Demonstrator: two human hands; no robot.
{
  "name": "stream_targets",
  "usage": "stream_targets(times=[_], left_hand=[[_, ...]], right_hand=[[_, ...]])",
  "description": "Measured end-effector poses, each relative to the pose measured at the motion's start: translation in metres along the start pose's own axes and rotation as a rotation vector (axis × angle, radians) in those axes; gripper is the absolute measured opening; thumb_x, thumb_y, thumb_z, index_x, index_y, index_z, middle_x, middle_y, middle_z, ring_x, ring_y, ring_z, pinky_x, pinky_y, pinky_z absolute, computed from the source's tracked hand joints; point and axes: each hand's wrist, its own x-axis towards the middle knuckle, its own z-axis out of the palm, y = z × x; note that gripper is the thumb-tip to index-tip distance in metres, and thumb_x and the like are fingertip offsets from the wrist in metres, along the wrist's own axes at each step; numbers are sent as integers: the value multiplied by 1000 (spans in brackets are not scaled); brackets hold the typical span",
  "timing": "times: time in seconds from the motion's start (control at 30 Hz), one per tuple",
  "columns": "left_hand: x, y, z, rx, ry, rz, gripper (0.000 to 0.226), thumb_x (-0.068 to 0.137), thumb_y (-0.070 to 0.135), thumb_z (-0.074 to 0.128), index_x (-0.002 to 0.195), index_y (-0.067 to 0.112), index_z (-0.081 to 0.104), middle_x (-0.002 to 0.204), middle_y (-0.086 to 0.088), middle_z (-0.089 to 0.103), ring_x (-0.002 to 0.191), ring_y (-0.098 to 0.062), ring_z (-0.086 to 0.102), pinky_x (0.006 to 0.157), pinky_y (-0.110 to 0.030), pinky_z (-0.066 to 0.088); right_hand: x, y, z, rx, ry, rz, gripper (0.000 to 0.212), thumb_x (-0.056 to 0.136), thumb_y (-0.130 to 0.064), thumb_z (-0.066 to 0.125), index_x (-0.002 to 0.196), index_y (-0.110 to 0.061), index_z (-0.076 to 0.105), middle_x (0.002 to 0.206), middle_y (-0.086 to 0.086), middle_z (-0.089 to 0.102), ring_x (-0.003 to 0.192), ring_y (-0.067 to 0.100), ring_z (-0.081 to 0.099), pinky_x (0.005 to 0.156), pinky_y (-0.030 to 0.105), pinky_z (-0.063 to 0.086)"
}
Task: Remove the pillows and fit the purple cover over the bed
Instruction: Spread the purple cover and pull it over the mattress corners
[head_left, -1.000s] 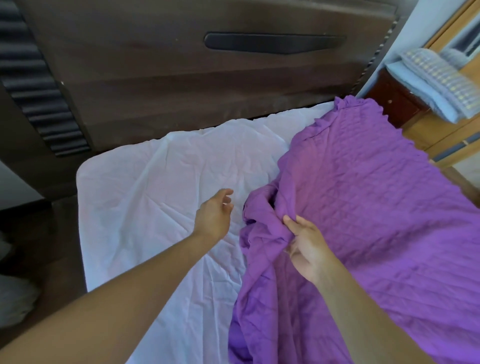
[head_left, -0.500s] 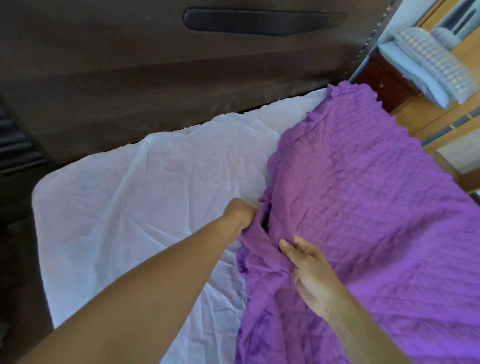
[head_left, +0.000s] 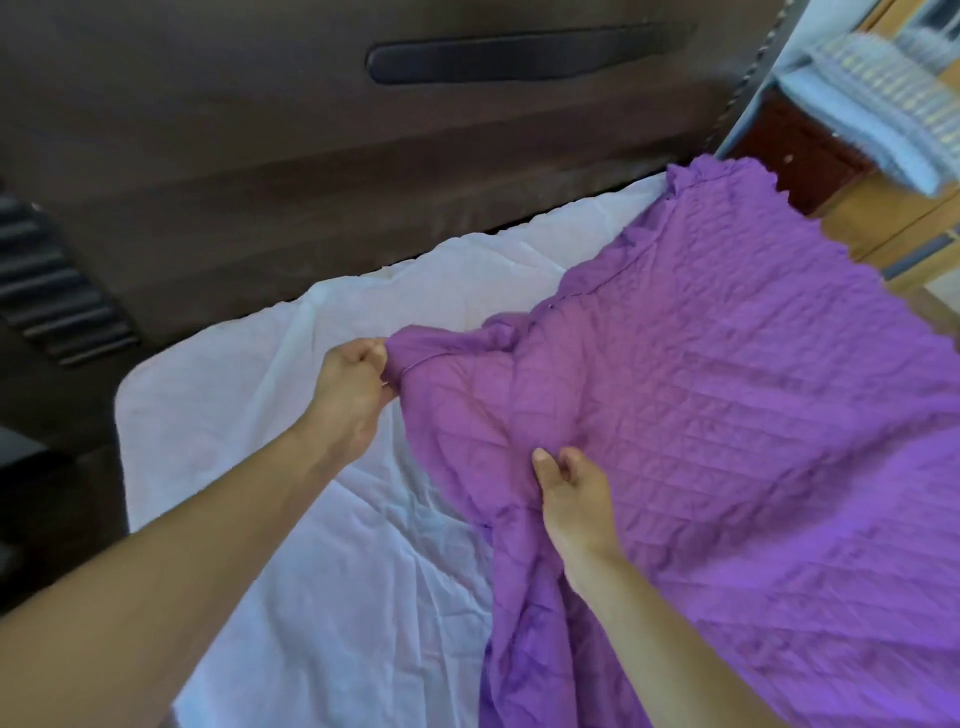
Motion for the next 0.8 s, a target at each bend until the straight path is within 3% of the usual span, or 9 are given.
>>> stream_targets(times=[0.1, 0.17, 0.27, 0.37, 0.43, 0.5, 0.6, 0.7, 0.8], left_hand=[[3, 24, -32, 8, 66, 113, 34, 97, -5, 29, 71, 5, 49, 74, -9, 49, 69, -16, 49, 66, -24, 55], [7, 26, -51, 30, 111, 131, 31, 95, -7, 29, 73, 3, 49, 72, -10, 44, 65, -15, 45, 60, -22, 54], [10, 19, -67, 62, 185, 92, 28, 94, -7, 30, 79, 1, 52, 75, -13, 47, 68, -21, 45, 60, -26, 52], [1, 21, -58, 112, 135, 135, 30, 95, -5, 31, 74, 2, 52, 73, -13, 52, 70, -22, 49, 68, -33, 50], [-6, 23, -49, 148, 68, 188, 32, 97, -2, 33, 72, 7, 51, 69, -10, 52, 67, -21, 49, 68, -36, 50], [-10, 25, -45, 174, -34, 222, 28, 97, -2, 36, 74, 6, 51, 73, -9, 52, 69, -21, 51, 69, -37, 52], [-7, 26, -41, 163, -196, 181, 22, 97, -1, 39, 84, 6, 55, 81, -4, 54, 71, -9, 57, 70, -24, 57], [5, 25, -47, 217, -183, 144, 18, 97, 4, 40, 101, 9, 58, 89, -1, 55, 80, -9, 55, 77, -25, 54], [19, 14, -50, 331, -112, 87, 19, 96, 8, 45, 109, 10, 59, 105, -3, 61, 95, -13, 56, 83, -26, 47]], right_hand=[[-9, -31, 20, -201, 37, -122, 14, 94, -26, 49, 97, -14, 57, 87, 1, 61, 89, 24, 58, 84, 41, 45], [-22, -50, 37, -328, 14, -267, 45, 92, -45, 37, 122, -15, 51, 119, 3, 58, 113, 25, 53, 94, 44, 41], [-41, -70, 72, -561, -258, -436, 79, 79, -66, 14, 144, -22, 28, 147, 1, 34, 131, 22, 36, 108, 48, 25], [-38, -76, 102, -773, -368, -388, 74, 87, -62, 29, 148, -23, 11, 155, 3, 18, 134, 25, 30, 112, 51, 16], [-28, -76, 111, -748, -235, -392, 53, 95, -42, 41, 141, -21, 27, 143, 4, 41, 123, 26, 45, 109, 49, 23], [-16, -78, 116, -538, -132, -391, 31, 97, -24, 41, 127, -18, 46, 116, 9, 63, 105, 30, 57, 98, 44, 34], [-4, -76, 105, 21, -150, -207, 19, 96, -7, 44, 99, -17, 60, 88, 5, 62, 80, 15, 55, 78, 34, 42], [11, -75, 83, 527, -234, 99, 25, 96, -3, 43, 92, -17, 63, 88, 3, 61, 85, 12, 54, 87, 33, 45], [21, -79, 64, 750, -311, 250, 32, 97, 0, 36, 99, -16, 64, 90, 3, 69, 83, 14, 65, 86, 30, 51]])
